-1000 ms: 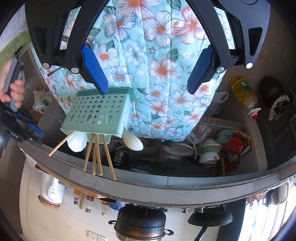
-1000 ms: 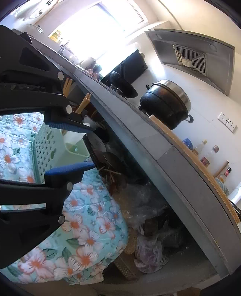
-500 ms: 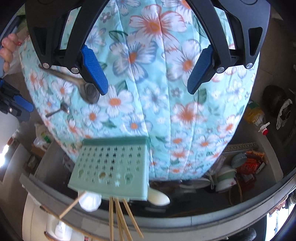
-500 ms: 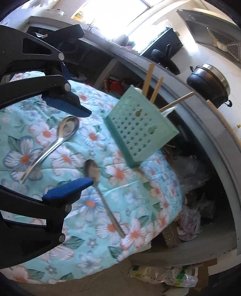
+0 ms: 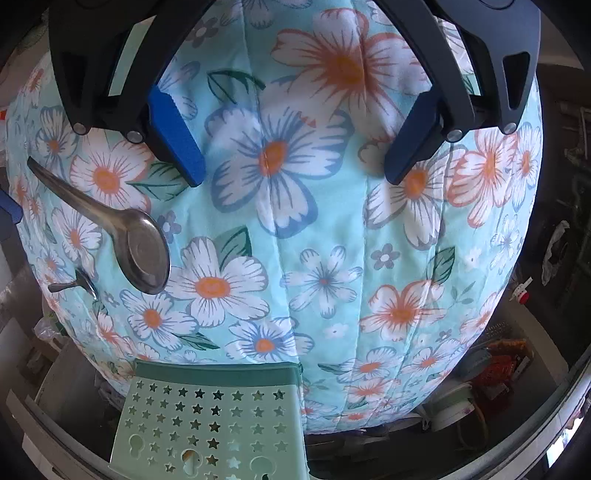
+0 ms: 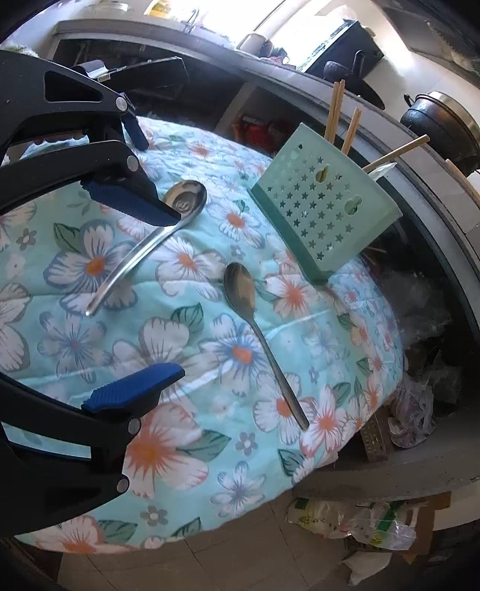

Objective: Organize utensils
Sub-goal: 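Reach both tools down toward the metal spoons on the quilt, then lower the left tool onto the dark metal spoon's bowl and close it, then grasp the silver metal spoon with the right tool while the left tool holds its spoon, then lift the dark spoon into the holder and open the left tool, then carry the silver spoon up over the green holder with the right tool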

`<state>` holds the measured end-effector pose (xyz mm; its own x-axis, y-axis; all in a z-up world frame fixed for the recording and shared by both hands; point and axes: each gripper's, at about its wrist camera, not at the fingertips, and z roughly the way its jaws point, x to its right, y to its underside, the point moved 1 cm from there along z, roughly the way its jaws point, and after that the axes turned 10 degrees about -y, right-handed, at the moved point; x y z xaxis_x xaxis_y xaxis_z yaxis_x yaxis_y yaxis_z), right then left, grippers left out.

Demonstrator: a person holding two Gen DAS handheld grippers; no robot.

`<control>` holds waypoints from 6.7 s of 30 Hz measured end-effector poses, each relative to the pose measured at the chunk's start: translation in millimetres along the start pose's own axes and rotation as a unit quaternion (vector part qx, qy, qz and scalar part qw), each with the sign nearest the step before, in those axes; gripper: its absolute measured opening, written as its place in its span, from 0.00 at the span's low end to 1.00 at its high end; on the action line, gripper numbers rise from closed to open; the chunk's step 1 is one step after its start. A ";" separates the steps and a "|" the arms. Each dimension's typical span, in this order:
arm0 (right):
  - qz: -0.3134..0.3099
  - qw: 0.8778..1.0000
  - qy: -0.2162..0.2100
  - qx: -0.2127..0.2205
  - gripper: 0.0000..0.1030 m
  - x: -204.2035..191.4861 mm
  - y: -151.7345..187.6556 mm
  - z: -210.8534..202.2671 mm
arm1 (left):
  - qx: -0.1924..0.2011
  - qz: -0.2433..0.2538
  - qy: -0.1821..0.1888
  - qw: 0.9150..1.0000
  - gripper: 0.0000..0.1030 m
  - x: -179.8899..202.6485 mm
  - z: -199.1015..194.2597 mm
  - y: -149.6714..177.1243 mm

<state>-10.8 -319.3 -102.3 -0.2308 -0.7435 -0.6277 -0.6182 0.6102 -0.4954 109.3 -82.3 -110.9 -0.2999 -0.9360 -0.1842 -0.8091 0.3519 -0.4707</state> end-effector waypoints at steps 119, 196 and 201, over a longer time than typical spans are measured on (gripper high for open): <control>-0.412 0.882 0.210 -0.087 0.08 -78.5 -5.5 114.6 | -0.007 -0.191 0.184 0.964 0.07 -100.6 18.7 -11.5; -0.254 0.949 -0.082 0.167 0.02 -130.5 -137.8 -77.6 | 0.177 -0.125 0.207 0.954 0.60 -83.7 -59.5 -55.8; -0.243 0.938 -0.151 0.194 0.02 -149.2 -171.9 -81.2 | 0.170 -0.125 0.200 0.957 0.60 -85.9 -55.7 -44.3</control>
<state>68.9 -335.5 125.2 0.2676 -0.8835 -0.3844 -0.2612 0.3175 -0.9116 142.7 -17.9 -26.2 -0.3426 -0.8958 0.2831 -0.6906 0.0358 -0.7224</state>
